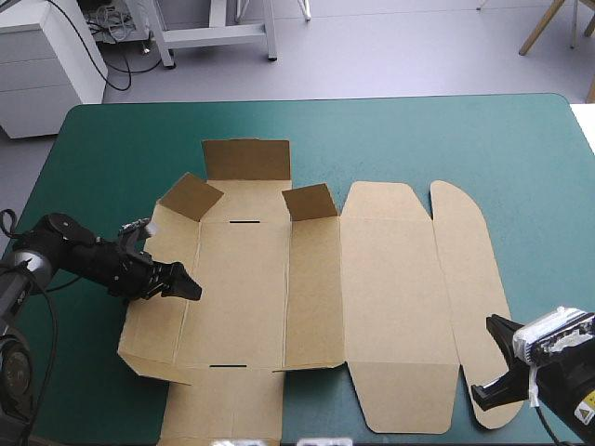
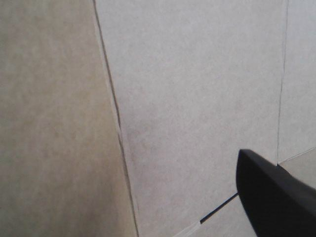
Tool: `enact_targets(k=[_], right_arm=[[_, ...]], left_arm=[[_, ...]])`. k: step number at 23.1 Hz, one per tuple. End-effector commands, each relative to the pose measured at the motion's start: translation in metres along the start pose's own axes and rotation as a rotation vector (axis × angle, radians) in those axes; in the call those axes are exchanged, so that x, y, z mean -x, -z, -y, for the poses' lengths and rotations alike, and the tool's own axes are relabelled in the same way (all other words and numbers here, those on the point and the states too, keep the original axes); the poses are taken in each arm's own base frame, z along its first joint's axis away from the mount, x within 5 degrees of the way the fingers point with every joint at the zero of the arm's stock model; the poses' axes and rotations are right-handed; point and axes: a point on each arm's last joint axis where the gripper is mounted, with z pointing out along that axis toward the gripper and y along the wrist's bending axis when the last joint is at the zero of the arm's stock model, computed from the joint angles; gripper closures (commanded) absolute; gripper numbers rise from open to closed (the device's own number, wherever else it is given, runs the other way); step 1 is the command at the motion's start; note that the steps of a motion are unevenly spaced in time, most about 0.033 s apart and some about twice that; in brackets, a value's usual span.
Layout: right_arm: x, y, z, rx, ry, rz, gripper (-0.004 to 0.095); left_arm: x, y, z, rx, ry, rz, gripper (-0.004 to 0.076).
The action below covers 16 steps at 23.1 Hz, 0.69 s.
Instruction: Fold the box
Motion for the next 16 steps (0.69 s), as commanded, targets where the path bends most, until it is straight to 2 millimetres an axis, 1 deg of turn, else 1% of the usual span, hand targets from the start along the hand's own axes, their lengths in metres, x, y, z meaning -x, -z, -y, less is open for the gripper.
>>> enact_targets(k=[1, 5, 7, 8, 10, 14, 16], right_arm=[[0.011, 0.003, 0.001, -0.014, 0.005, 0.067, 0.0927], [0.011, 0.003, 0.001, -0.014, 0.005, 0.067, 0.0927], [0.011, 0.003, 0.001, -0.014, 0.005, 0.067, 0.0928], [0.011, 0.003, 0.001, -0.014, 0.005, 0.067, 0.0927], [0.011, 0.003, 0.001, -0.013, 0.004, 0.067, 0.0927], [0.011, 0.003, 0.001, -0.011, 0.002, 0.068, 0.0927], [0.011, 0.003, 0.001, -0.011, 0.002, 0.068, 0.0927]], left_arm=[[-0.004, 0.010, 0.018, -0.093, -0.024, -0.022, 0.0126], [-0.005, 0.013, 0.020, -0.083, -0.034, 0.001, 0.0126], [-0.006, 0.019, 0.024, -0.065, -0.050, 0.039, 0.0126], [-0.007, 0.023, 0.027, -0.051, -0.045, 0.069, 0.0127], [-0.007, 0.025, 0.028, -0.041, -0.023, 0.086, 0.0126], [-0.013, 0.025, 0.029, -0.052, 0.017, 0.022, 0.0129], [-0.013, 0.025, 0.029, -0.051, 0.020, 0.021, 0.0154]])
